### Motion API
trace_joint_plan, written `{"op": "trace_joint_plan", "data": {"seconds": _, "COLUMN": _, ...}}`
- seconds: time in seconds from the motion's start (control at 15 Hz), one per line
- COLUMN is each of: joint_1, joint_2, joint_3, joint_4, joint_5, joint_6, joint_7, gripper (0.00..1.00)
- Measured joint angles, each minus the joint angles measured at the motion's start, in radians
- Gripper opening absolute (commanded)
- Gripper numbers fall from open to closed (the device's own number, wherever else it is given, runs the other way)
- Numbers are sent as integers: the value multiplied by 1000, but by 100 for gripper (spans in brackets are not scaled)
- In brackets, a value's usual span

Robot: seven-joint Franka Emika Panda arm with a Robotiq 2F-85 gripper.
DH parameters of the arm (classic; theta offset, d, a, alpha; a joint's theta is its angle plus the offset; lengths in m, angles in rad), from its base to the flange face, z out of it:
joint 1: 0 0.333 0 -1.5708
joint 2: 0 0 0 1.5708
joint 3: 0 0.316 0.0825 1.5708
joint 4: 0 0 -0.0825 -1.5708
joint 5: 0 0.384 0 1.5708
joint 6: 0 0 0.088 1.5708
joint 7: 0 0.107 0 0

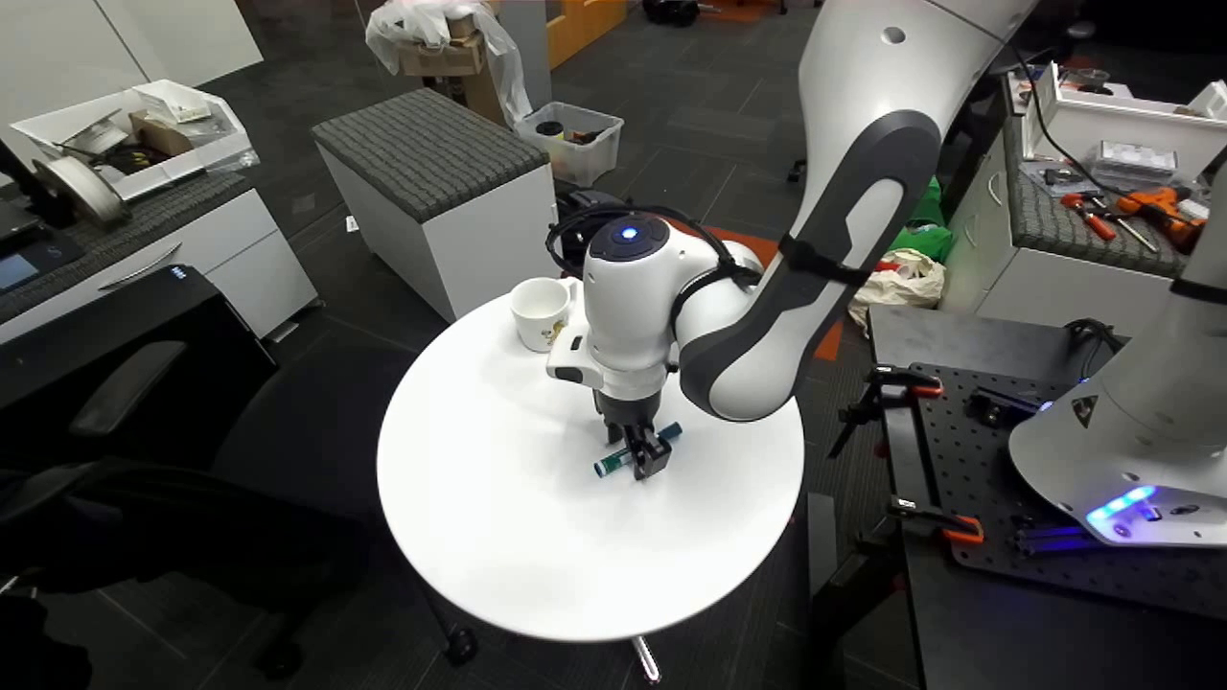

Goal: Pick up the pen from the table and slightly move it forward.

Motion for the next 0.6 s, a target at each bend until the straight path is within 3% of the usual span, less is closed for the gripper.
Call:
{"op": "trace_joint_plan", "data": {"seconds": 0.33, "joint_1": -7, "joint_2": 4, "joint_3": 3, "joint_4": 19, "joint_5": 0, "joint_6": 0, "joint_7": 0, "gripper": 1}}
{"op": "trace_joint_plan", "data": {"seconds": 0.6, "joint_1": -8, "joint_2": 6, "joint_3": 4, "joint_4": 24, "joint_5": 0, "joint_6": 0, "joint_7": 0, "gripper": 5}}
